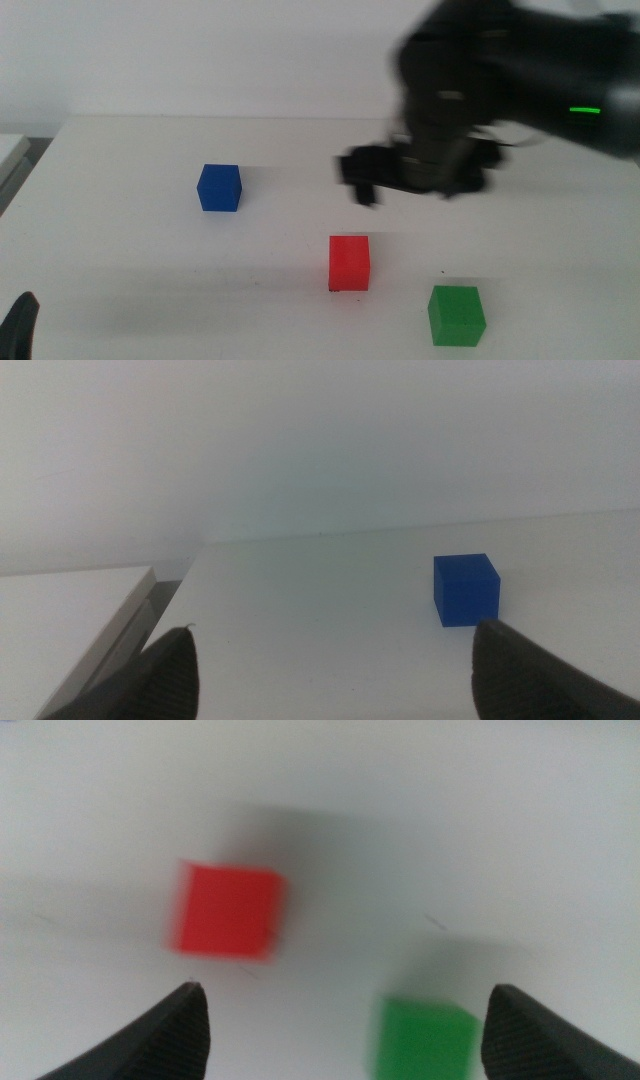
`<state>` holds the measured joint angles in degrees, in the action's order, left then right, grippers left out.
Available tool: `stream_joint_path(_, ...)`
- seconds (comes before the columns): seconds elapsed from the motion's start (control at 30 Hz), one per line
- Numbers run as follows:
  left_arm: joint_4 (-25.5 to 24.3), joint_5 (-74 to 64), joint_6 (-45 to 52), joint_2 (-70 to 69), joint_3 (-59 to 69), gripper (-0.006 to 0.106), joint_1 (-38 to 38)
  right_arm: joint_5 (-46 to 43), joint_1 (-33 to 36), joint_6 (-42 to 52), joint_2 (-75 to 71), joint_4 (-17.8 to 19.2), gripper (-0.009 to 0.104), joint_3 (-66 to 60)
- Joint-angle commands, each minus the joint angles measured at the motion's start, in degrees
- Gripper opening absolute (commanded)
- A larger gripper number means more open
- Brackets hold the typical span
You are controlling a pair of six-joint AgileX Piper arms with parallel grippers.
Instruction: Stack red cubes first, then green, then blue cubes in a specific spot.
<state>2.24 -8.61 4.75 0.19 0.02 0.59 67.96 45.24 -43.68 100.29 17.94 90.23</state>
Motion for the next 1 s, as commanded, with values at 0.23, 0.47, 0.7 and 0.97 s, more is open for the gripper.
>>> stream_joint_path(0.23,0.17,0.69,-0.08,-0.19,-0.02,0.094,-0.14,-8.64,-6.78,-4.43,-11.11,-3.24,0.074,-24.24)
stream_joint_path(0.47,0.17,0.69,-0.08,-0.19,-0.02,0.094,-0.14,-15.57,-7.46,-4.3,-8.41,-3.87,0.074,-29.03)
stream_joint_path(0.7,0.17,0.69,-0.08,-0.19,-0.02,0.094,-0.14,-15.57,-7.06,-2.59,-5.05,-6.06,0.074,-29.03)
stream_joint_path(0.97,0.17,0.69,-0.08,-0.19,-0.02,0.094,-0.14,-16.89,-7.06,-2.59,-2.69,-6.06,0.07,-29.85)
